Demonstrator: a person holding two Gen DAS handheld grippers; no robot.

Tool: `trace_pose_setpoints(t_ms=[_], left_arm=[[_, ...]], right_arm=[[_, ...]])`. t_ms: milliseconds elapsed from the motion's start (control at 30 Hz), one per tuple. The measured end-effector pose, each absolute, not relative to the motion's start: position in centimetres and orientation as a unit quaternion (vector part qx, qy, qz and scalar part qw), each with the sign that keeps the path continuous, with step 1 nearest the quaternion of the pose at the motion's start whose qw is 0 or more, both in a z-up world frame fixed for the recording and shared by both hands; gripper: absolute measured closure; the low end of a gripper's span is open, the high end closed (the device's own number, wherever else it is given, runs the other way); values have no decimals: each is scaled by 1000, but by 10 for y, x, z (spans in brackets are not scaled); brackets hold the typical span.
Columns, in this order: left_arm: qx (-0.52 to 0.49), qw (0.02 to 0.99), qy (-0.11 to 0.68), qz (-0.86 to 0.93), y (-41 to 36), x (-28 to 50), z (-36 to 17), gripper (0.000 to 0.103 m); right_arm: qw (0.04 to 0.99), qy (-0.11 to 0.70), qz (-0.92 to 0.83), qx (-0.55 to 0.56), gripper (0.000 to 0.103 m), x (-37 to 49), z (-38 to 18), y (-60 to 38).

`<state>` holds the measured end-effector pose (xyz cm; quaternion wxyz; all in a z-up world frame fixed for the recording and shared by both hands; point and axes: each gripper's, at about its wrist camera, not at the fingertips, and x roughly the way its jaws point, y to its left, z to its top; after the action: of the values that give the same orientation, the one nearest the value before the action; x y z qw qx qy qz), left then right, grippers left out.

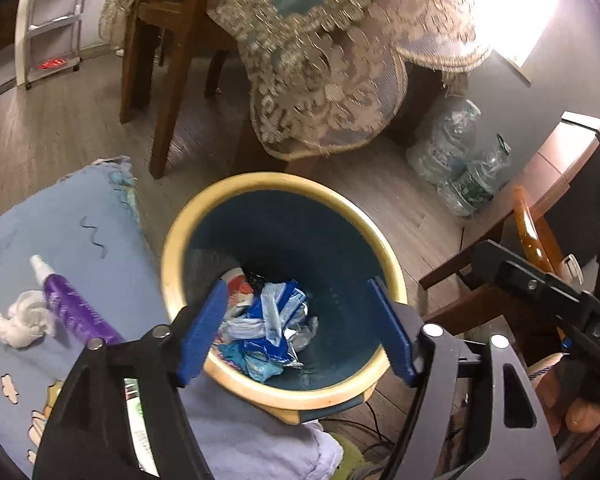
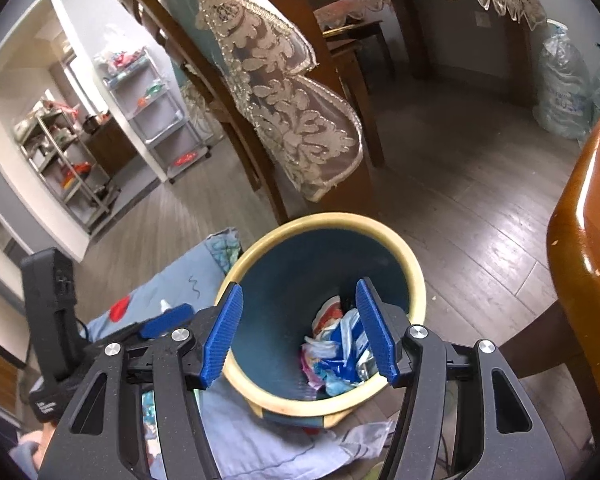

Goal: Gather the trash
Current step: 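Carry both items over the bin and open both grippers to drop them, then move both open grippers back toward the cushion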

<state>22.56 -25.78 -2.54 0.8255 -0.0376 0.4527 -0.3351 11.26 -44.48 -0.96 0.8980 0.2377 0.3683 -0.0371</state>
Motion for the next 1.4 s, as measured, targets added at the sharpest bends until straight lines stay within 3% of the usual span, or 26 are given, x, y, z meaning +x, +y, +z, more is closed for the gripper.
trace_pose_setpoints(t_ms=[300, 833, 1133, 1400], left_arm=[[-47, 843, 450, -290, -196, 221, -21, 30], [-82, 861, 465, -192, -79, 208, -27, 30], [-44, 831, 534, -148, -61, 204, -66, 33], [-70, 840, 521, -135, -49, 221, -66, 34]], right_arm=[[901, 376, -10, 214, 31, 122, -13, -419], [899, 397, 42, 180, 30, 133, -19, -378], [888, 427, 88, 150, 30, 139, -30, -342], [875, 454, 128, 106, 30, 138, -42, -301]])
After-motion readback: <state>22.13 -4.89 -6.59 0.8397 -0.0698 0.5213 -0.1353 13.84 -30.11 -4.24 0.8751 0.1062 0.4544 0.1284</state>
